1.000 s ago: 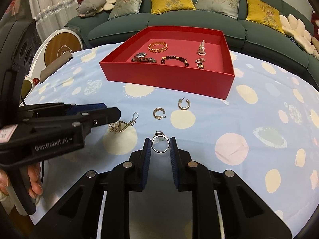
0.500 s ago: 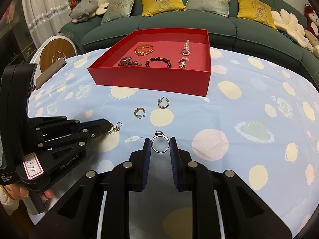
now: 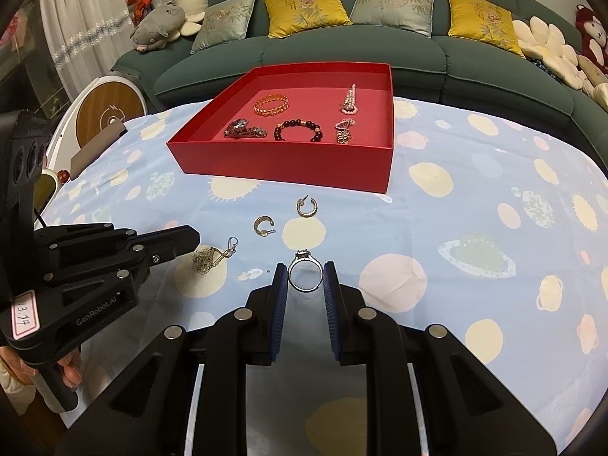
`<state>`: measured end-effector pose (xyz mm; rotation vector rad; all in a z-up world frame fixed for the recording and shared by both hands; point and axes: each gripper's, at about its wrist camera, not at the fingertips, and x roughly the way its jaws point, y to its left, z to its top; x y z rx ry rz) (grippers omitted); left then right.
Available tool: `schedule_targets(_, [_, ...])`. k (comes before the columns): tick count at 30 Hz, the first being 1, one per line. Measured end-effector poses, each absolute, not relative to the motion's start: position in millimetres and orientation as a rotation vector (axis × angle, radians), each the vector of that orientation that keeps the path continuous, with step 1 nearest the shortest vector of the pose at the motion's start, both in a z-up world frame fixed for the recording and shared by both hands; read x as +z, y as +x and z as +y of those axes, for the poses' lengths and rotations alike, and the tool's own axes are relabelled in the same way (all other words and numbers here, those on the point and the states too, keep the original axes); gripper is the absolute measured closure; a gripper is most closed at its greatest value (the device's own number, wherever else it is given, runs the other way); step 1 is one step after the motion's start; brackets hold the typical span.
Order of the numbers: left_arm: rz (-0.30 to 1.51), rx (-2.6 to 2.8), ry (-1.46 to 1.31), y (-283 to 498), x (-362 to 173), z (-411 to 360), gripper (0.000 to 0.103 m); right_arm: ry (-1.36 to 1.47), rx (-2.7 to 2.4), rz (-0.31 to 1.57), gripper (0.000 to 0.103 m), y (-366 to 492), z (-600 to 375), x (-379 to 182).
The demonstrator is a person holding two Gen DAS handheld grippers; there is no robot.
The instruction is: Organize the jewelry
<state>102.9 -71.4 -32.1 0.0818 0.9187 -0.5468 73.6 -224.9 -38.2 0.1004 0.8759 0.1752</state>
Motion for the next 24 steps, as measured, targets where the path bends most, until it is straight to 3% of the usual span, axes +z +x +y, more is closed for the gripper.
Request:
schedule_targets(5, [0.922, -0.529, 0.091, 104.7, -44.1, -76.4, 0.093, 0.104, 0.179, 0.883, 0.084, 74.3, -223.1, -39.8])
schedule_targets(6, [0.930, -0.532, 0.103, 105.5, -47.1, -79.5, 0.078, 0.102, 0.181, 0.884, 0.084, 74.4, -222.5, -39.8])
schedule_targets(7, [0.926, -0.530, 0.111, 105.5, -49.2, -81.7, 0.072, 0.101, 0.181, 0.883, 0.084, 74.1, -222.4, -39.7])
schedule_targets(11, [0.924, -0.528, 0.166, 105.1, -58.7, -93.0, 0.069, 0.102, 0.180, 0.883, 0.084, 74.5, -222.9, -39.7])
schedule_targets(15, [0.887, -0.511, 0.222, 105.7, -63.7, -100.8, 0.071, 0.107, 0.176, 0.884, 0.084, 74.4, -224.9, -39.7])
schedule_targets(18, [0.866, -0.486, 0.245, 105.1, -65.0, -102.3, 0.083, 0.107, 0.177, 0.883, 0.084, 74.5, -225.2, -39.5])
schedule_targets(19, [0.867, -0.489, 0.235, 106.0, -64.6, -100.6, 0.092, 0.108, 0.177, 0.883, 0.084, 74.4, -225.2, -39.5])
schedule_targets(24, [0.882, -0.493, 0.192, 111.5, -63.5, -89.3, 0.103, 0.112, 0.175, 0.879, 0.084, 74.3, -226.2, -38.1])
